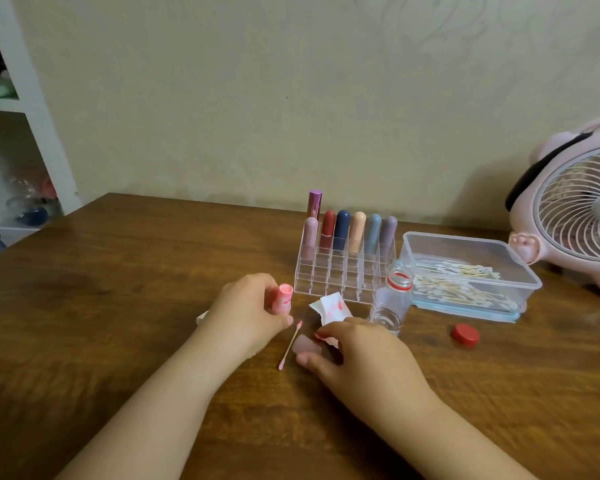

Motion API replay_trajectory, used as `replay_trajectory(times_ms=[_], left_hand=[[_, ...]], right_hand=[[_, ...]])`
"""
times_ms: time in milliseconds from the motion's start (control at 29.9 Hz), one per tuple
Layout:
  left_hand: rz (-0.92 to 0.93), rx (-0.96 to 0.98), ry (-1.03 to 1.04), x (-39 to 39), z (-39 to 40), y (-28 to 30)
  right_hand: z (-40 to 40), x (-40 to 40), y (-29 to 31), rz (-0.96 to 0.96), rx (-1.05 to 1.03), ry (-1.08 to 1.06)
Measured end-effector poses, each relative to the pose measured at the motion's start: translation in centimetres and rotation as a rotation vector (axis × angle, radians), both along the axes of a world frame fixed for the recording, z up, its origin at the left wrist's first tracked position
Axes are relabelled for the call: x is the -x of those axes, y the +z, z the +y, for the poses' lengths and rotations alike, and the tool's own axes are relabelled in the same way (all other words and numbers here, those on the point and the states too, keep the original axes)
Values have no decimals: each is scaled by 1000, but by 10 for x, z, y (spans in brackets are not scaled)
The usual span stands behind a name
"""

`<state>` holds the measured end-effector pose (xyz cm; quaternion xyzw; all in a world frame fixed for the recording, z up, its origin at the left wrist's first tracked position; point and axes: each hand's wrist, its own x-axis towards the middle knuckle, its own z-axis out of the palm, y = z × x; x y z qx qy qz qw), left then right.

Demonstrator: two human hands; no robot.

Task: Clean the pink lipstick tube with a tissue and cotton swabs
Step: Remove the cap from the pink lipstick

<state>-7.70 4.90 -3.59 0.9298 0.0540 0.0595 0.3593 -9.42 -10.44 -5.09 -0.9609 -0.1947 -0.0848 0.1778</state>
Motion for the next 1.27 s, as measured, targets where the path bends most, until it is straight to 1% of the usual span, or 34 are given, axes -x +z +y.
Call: replay_trajectory(times_ms=[67, 134, 234, 301, 402, 469, 536, 603, 670, 703, 803, 904, 1038, 1272], left_hand=[[-4, -2, -4, 0, -1, -1], [2, -15, 1, 0, -3, -2], [31, -35, 14, -2, -6, -3], [51, -59, 16, -2, -8, -4], [30, -42, 25, -1, -8, -3], [-14, 54, -13, 1, -8, -1], [-22, 256, -103, 4, -7, 3], [48, 499, -216, 8, -9, 8], [145, 717, -300, 10, -10, 12], [185, 805, -330, 11, -11, 13], [291, 1025, -444, 12, -10, 13], [375, 1132, -567, 13, -12, 10], [429, 1176, -705, 15, -18, 8], [428, 1209, -783, 17, -19, 8]], right_hand=[[-7, -1, 5, -18, -38, -50], [-17, -6, 8, -34, -24, -111], [-25, -12, 10, 71, 56, -154], [-25, -11, 11, 131, 72, -151], [-24, -10, 11, 34, 8, -120], [-22, -8, 13, -37, -135, -72], [-21, -7, 16, -47, -304, -16], [-23, -5, 20, 22, -483, 31], [-26, -4, 25, 151, -664, 63], [-29, -4, 27, 194, -722, 71], [-38, -5, 33, 239, -840, 94], [-41, -5, 38, 292, -934, 149], [-43, -1, 43, 347, -959, 229], [-46, -4, 37, 418, -945, 257]])
